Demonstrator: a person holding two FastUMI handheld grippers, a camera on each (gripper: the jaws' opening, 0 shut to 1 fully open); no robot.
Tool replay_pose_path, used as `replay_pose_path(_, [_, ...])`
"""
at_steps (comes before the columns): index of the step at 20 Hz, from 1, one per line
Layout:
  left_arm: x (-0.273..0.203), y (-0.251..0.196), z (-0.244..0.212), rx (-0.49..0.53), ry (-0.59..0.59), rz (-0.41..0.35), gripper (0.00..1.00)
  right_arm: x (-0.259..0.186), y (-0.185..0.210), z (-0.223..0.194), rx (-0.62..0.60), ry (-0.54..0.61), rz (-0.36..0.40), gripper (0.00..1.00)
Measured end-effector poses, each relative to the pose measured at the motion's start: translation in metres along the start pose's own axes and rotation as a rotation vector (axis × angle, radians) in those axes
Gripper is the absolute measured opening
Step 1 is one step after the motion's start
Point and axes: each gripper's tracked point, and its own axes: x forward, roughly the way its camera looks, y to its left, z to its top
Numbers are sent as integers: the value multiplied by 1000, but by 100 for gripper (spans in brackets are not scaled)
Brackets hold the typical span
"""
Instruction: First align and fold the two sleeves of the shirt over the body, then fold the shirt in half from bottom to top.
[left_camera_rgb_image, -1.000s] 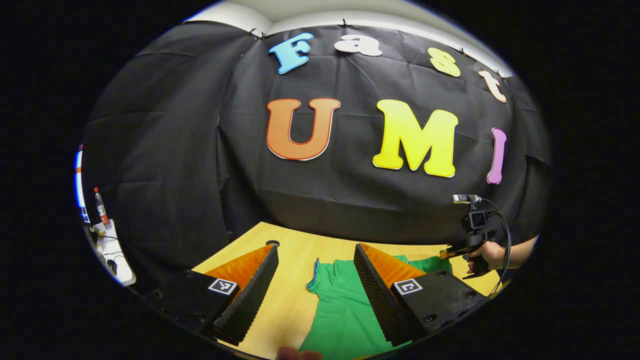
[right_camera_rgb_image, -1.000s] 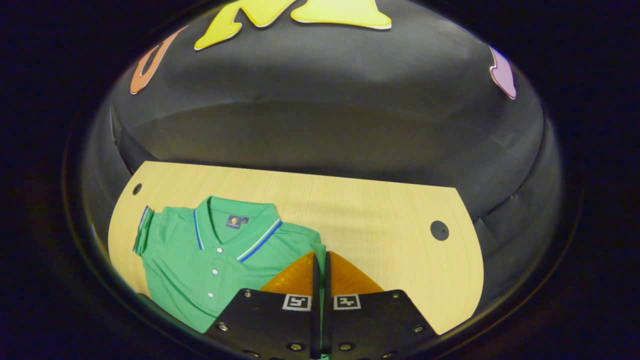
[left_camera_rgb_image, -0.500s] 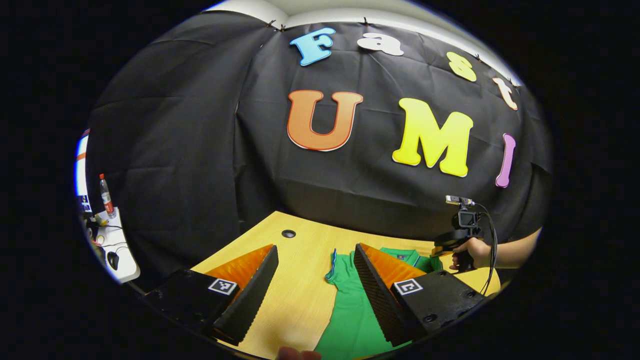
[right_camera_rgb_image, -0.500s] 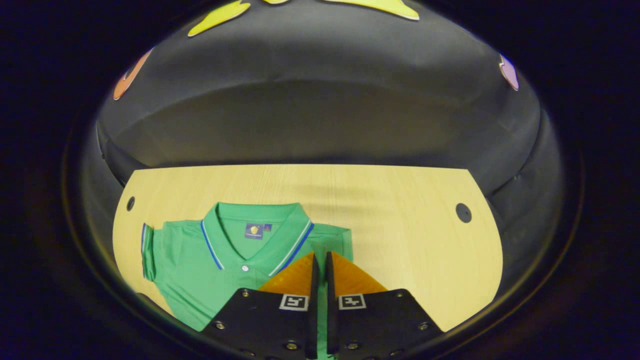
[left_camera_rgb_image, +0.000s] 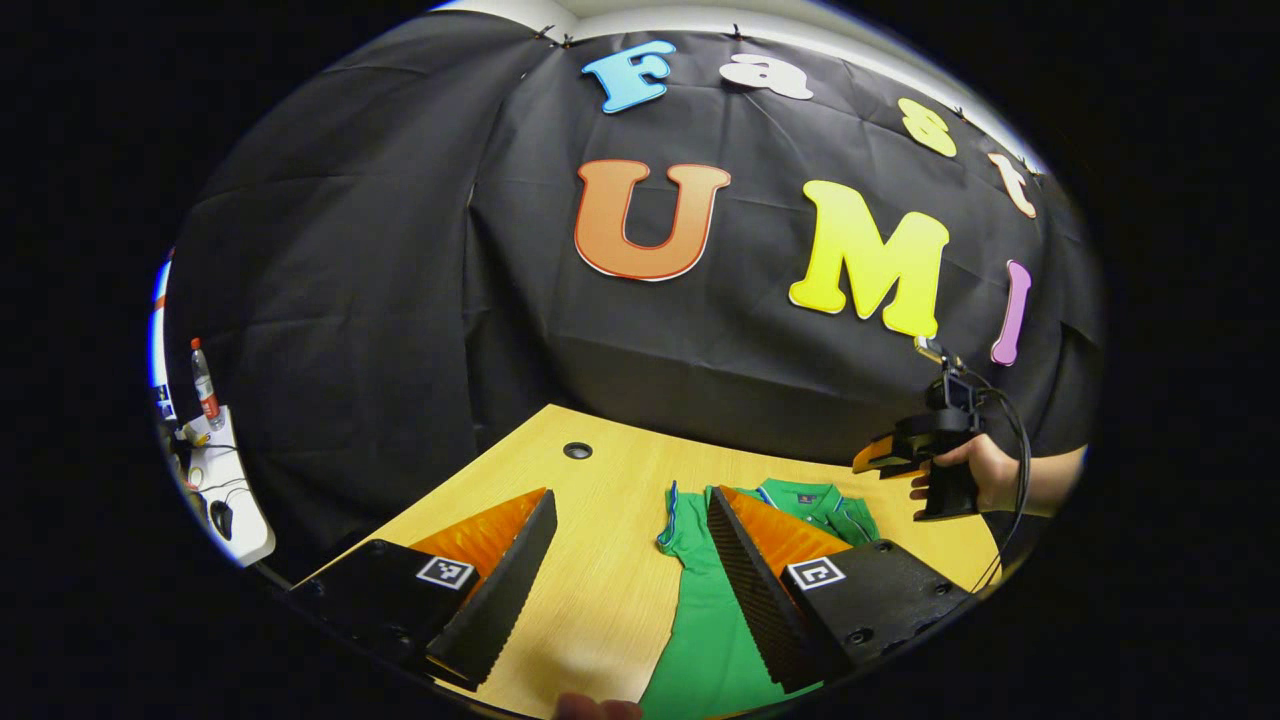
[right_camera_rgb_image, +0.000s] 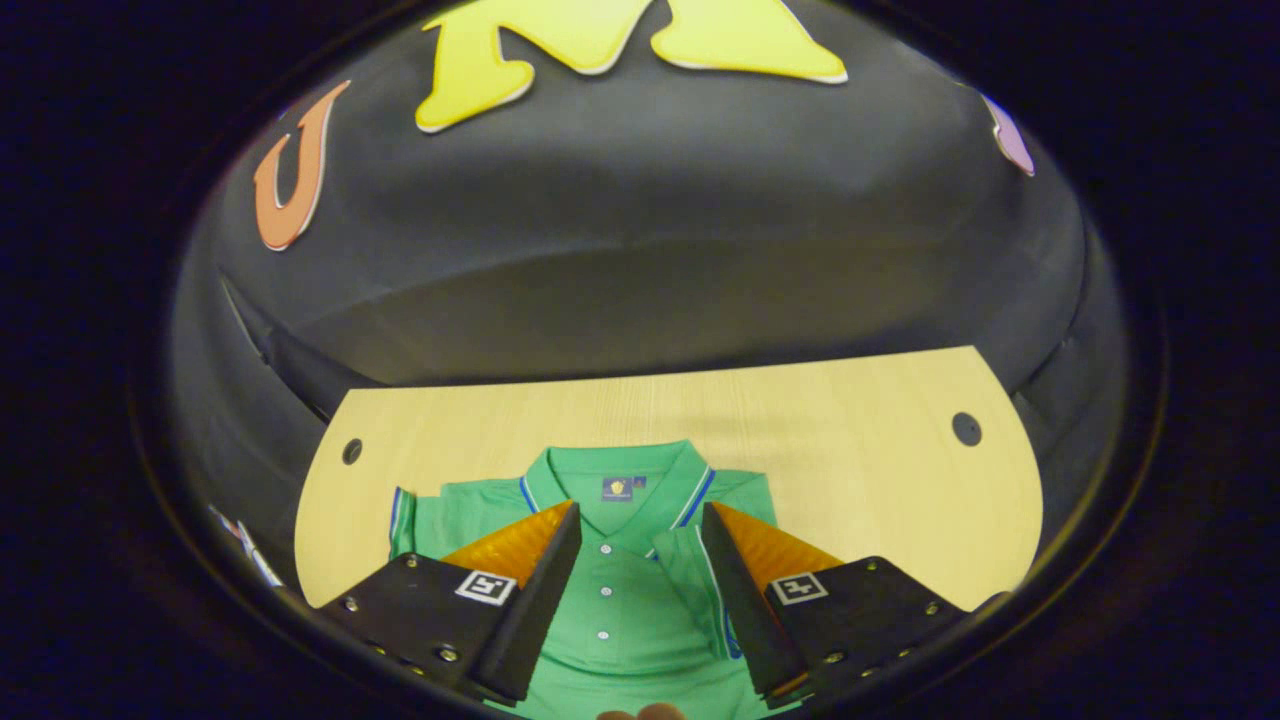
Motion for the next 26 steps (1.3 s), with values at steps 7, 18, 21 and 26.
replay_pose_path(7, [27,-26,16,57,-40,-177,97,-120,-10,10,-93,-188,13,82])
replay_pose_path(18, [143,-45,-55,-42,141,-345,97,-256,-36,-48,-258,-309,46,91])
replay_pose_path(21, [184,-46,-80,-46,178,-339,97,-268,-45,-63,-274,-305,37,89])
replay_pose_path(26, [241,-42,-115,-34,233,-315,96,-262,-61,-94,-212,-233,21,90])
